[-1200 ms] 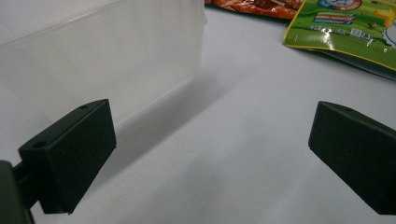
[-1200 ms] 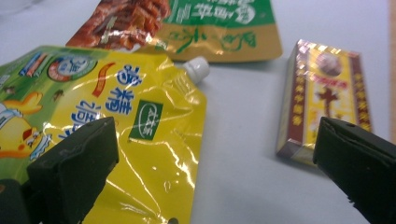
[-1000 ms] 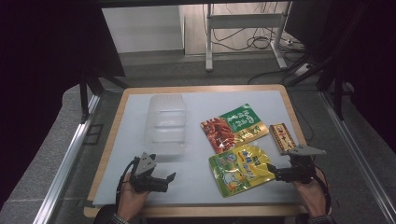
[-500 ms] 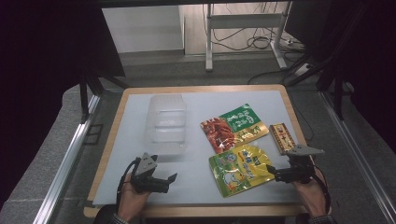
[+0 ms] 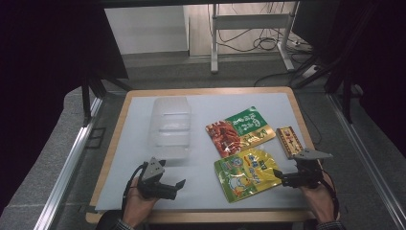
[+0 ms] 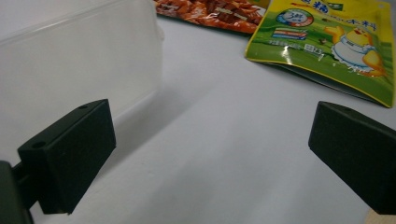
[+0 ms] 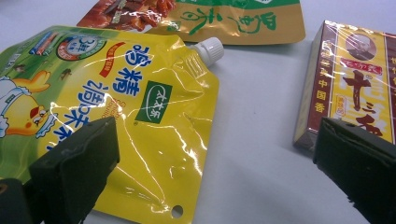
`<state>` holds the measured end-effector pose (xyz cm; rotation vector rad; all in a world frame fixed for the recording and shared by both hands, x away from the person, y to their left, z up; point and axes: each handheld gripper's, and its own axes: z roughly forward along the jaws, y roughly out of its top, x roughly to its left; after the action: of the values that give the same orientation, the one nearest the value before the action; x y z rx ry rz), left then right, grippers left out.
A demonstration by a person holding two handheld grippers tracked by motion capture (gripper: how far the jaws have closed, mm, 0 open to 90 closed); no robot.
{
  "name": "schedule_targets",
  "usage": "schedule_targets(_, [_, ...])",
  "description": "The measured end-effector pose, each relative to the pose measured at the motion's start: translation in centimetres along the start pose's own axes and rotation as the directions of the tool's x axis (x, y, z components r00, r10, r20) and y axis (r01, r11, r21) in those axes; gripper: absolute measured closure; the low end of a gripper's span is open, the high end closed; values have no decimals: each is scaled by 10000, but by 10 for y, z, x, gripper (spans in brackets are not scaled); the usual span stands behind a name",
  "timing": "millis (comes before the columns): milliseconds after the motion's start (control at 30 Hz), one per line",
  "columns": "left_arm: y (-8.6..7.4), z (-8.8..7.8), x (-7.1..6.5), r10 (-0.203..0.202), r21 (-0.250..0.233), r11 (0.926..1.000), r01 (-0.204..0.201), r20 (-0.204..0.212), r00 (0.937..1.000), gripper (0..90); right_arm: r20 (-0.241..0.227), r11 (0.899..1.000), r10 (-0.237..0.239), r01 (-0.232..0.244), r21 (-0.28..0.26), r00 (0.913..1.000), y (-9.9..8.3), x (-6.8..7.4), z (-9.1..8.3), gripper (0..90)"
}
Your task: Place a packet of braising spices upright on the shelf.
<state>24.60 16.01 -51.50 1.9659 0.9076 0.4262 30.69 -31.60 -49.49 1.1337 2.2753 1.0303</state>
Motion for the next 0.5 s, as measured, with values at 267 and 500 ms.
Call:
schedule_targets(267, [4, 6, -7, 156, 118, 9998, -159, 289, 9995, 25, -2, 9999, 45, -45, -106, 10000, 0, -1, -1, 8])
schedule_targets(500, [8, 11, -16, 575, 183, 9981, -583, 429, 9974, 80, -21, 9998, 70, -70, -179, 10000, 0, -1, -2, 8])
